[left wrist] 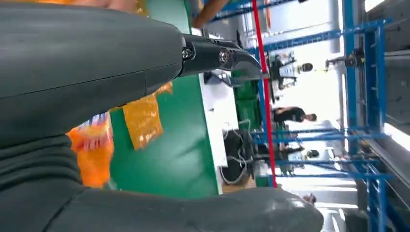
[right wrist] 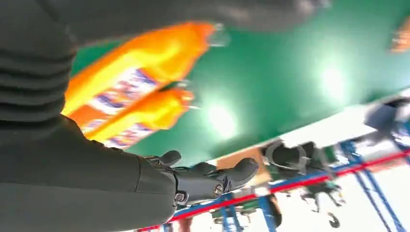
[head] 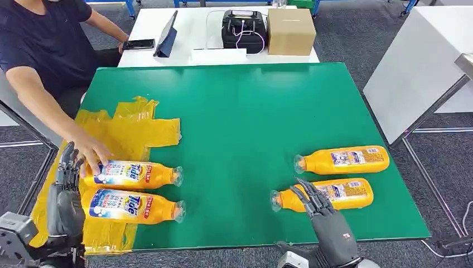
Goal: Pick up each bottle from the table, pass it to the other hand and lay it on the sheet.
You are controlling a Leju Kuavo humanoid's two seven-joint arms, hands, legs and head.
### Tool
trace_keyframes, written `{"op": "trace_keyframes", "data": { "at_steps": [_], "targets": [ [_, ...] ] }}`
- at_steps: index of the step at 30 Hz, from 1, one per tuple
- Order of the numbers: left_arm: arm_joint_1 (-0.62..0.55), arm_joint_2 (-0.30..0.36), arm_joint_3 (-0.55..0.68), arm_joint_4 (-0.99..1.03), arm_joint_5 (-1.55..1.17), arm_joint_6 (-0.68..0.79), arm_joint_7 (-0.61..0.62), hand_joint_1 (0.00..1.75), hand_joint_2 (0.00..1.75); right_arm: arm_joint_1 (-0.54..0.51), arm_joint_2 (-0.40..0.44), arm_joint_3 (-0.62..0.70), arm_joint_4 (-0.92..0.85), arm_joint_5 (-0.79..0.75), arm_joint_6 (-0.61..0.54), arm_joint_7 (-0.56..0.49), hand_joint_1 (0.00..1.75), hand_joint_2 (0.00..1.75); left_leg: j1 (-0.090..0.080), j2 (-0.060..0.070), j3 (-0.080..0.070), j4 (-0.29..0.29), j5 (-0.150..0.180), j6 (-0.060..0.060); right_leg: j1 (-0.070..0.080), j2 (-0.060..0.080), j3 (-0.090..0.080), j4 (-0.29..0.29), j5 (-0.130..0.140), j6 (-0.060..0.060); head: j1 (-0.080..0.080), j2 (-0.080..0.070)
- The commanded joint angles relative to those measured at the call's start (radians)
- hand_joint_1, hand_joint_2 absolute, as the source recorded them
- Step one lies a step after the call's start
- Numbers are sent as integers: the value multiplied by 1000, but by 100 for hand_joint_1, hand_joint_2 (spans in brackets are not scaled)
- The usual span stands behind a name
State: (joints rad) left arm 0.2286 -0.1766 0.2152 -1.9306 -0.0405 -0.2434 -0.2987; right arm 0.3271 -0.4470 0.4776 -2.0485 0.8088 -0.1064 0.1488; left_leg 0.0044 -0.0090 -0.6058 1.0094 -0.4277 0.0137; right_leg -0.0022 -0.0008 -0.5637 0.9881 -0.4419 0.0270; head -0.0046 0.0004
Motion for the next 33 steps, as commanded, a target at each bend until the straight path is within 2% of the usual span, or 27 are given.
{"op": "trace_keyframes", "data": {
  "at_steps": [1,3,7,10,14,21,28,33],
  "targets": [
    [4,-7,-12,-1,7,-5,14,0,0,0,-65,-65,68,-2,39,51,0,175,0,1,2,0,0,0,1,1,2,-1,0,0,0,0],
    [-2,6,-44,-1,2,0,18,0,0,-16,-67,-136,125,-12,77,61,0,175,0,1,3,-1,0,0,1,0,4,-2,0,0,0,0],
    [-25,36,-97,7,-9,39,18,0,0,-70,-30,-299,275,-43,182,-10,0,175,0,0,3,-1,1,0,0,0,3,-3,1,0,0,0],
    [-48,51,-109,25,0,44,17,0,0,-133,-7,-341,370,-37,246,-42,0,175,1,1,4,-1,1,0,1,0,4,-3,1,0,0,0],
    [-69,56,-115,41,3,41,16,0,0,-192,14,-329,440,-32,280,-53,0,175,1,2,5,-2,1,0,1,1,5,-4,2,0,0,0],
    [-73,60,-119,46,5,37,16,0,0,-197,12,-316,443,-26,294,-48,0,175,0,1,6,-2,0,0,1,0,6,-3,0,0,0,0],
    [-101,70,-126,69,20,28,21,0,0,-293,35,-257,554,-1,321,-53,0,175,1,4,6,-2,1,0,2,3,6,-4,2,0,0,0],
    [-113,74,-134,82,32,19,25,0,0,-320,32,-216,612,17,337,-58,0,175,1,2,5,-2,1,0,1,2,5,-3,2,0,0,0]
  ]
}}
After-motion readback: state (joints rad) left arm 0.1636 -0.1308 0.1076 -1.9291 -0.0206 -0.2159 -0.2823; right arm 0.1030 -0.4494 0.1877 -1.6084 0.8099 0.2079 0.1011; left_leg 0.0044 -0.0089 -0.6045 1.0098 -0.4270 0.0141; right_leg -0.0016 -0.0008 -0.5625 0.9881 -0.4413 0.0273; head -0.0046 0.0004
